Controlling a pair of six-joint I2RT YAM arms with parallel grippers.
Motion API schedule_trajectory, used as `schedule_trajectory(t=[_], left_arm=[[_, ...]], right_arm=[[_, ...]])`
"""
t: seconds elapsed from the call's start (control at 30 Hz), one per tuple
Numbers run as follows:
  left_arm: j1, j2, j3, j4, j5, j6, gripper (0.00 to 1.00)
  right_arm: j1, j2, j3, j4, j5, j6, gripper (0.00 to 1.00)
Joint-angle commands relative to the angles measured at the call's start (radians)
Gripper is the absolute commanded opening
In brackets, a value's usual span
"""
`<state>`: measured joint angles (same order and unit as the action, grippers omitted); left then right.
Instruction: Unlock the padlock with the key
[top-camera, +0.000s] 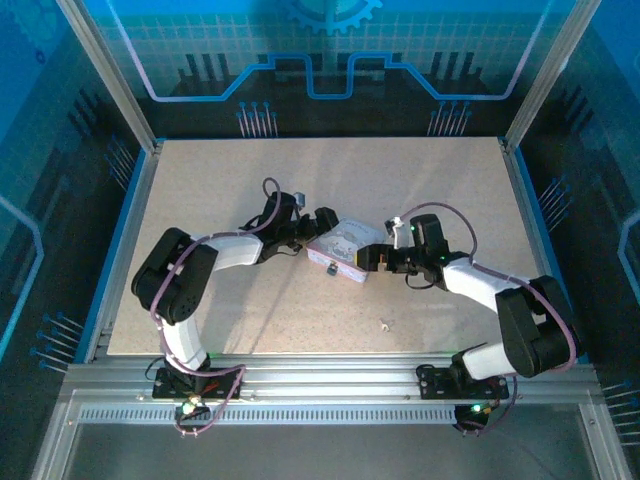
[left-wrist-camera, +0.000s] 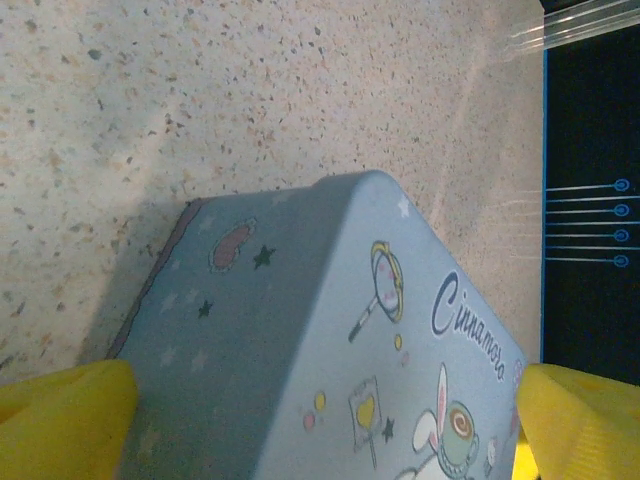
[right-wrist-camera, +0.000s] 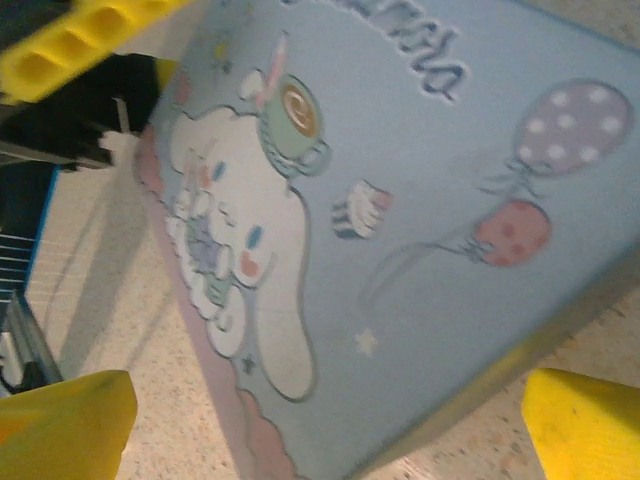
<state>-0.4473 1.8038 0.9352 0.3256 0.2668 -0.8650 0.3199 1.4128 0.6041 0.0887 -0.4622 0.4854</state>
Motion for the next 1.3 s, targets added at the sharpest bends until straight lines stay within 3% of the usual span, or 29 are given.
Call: schedule_trajectory(t=[0.0,0.33,0.53,0.73,1.0,1.27], left_arm=[[0.028,-0.070,-0.026,-0.024,0.001,0.030,0.99],[0.068,-0.271,-0.166,-0.054,-0.031,0.038,0.99],[0.055,-0.447,-0.289,-0.116,-0.045,0.021,0.99],[-0.028,-0.587,-0.399,-0.165,-0.086,-0.014,0.99],[-0.110,-0.654,-0.487,-0.158,-0.124,-0.067,0.99],[-0.127,-0.633,-0.488,-0.141,-0.130,-0.072,0.99]], right_arm=[[0.010,-0.056,0.029,-0.125,0.098,-0.034,1.00],[0.056,-0.250,0.055,-0.439,0.269,-0.040,1.00],[0.188,-0.348,0.035,-0.622,0.372,0.011,0.92],[0.344,-0.398,0.011,-0.769,0.499,0.090,0.80],[0.542,-0.264,0.041,-0.810,0.620,0.162,0.69],[0.638,-0.064,0.143,-0.871,0.702,0.151,0.55]])
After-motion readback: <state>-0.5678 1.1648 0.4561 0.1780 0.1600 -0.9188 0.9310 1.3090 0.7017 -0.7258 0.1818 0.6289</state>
